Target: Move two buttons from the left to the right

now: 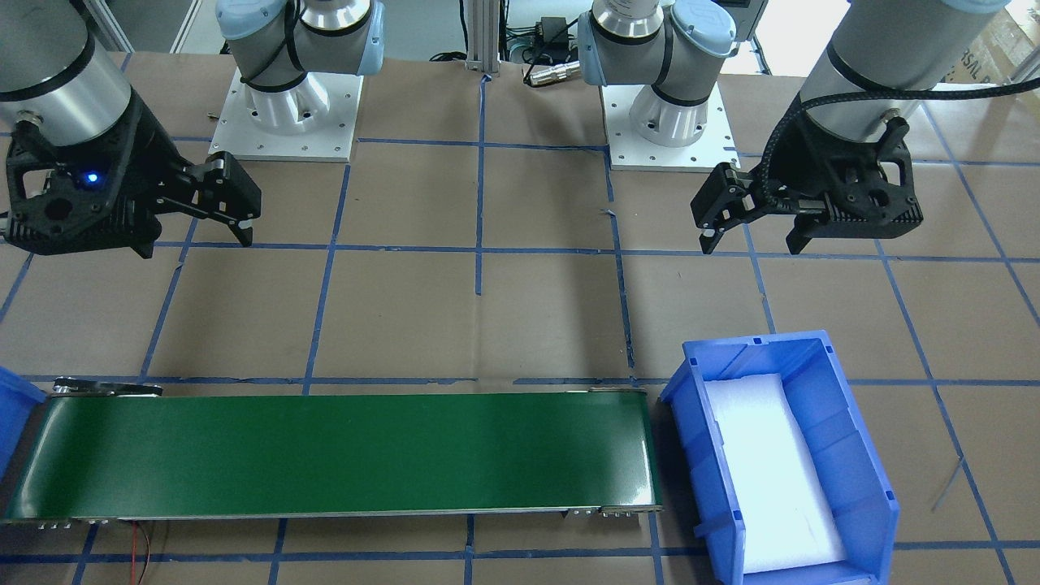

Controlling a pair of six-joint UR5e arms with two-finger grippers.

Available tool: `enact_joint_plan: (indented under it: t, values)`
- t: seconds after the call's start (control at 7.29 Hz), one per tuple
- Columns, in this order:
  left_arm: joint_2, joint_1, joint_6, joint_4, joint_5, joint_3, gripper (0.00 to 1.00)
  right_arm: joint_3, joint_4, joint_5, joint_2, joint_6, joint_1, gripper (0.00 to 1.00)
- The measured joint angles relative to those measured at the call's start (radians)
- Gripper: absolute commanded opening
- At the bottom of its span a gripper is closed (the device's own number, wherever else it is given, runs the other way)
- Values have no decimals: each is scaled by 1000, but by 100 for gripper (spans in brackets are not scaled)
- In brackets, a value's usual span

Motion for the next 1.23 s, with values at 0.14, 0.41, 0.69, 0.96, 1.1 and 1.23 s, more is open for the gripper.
enact_joint_plan:
  t: [0.14,0.41,0.69,0.96,1.1,1.23]
  values:
    - [1,0,0,0,0,0,100,48,-2,-1,-37,4,0,95]
    - [0,0,0,0,0,0,100,117,-32,-3,-89,6,0,95]
    - [0,0,-1,0,0,0,100,163,-77,-27,-113,9,-1,97]
    - [0,0,0,0,0,0,100,208,-128,-41,-131,12,-1,97]
    - [0,0,0,0,0,0,100,216,-140,-42,-134,11,-1,97]
    - [0,0,1,0,0,1,100,219,-144,-42,-134,12,-1,97]
